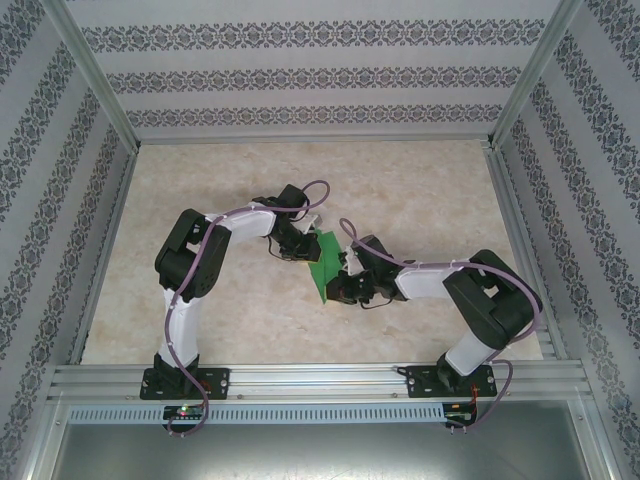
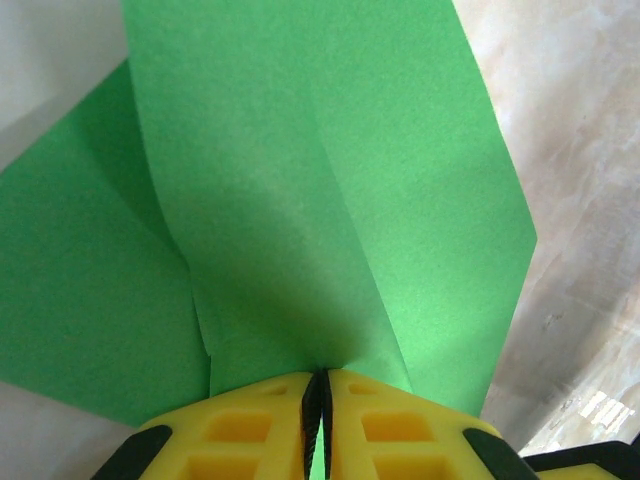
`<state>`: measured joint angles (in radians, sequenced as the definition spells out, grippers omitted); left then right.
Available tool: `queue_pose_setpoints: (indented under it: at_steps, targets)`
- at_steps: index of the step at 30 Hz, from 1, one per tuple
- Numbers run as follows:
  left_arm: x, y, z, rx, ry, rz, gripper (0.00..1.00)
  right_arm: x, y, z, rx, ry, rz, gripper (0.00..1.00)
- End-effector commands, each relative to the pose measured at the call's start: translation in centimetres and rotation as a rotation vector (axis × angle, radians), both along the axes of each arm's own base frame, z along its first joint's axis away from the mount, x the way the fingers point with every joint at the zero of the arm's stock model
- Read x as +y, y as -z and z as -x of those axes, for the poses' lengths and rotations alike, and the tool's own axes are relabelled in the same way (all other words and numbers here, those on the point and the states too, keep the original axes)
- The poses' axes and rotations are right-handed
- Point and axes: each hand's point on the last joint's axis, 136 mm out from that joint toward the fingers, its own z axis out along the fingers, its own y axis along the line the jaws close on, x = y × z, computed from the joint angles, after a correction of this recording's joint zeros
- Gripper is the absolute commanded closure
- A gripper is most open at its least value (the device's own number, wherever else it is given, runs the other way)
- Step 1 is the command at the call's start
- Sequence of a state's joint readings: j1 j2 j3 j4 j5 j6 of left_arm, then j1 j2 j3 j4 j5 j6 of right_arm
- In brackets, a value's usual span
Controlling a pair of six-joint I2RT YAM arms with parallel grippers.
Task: Fold a paper plane with a square sheet of paper (pick it up from the middle)
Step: Fourth fold the wing at the center of the table.
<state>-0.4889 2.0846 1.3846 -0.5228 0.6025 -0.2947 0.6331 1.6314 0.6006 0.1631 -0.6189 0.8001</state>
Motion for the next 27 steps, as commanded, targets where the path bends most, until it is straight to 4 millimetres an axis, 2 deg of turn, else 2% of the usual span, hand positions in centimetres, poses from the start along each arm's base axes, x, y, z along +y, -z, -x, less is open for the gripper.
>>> queue_pose_setpoints:
  at_steps: [1,18,27]
  targets:
    - [3.0,4.6,0.3,0.037,-0.027,-0.137,0.84,1.2,-0.6,-0.1,-0.025,-0.041,-0.027,0.92]
    - [3.2,5.1,0.7,0.051,-0.026,-0.143,0.84,1.9,0.2,-0.5,-0.014,-0.051,-0.019,0.93]
    - [2.8,4.2,0.2,0.040,-0.028,-0.120,0.84,-0.1,3.1,0.9,0.048,-0.065,0.120,0.93]
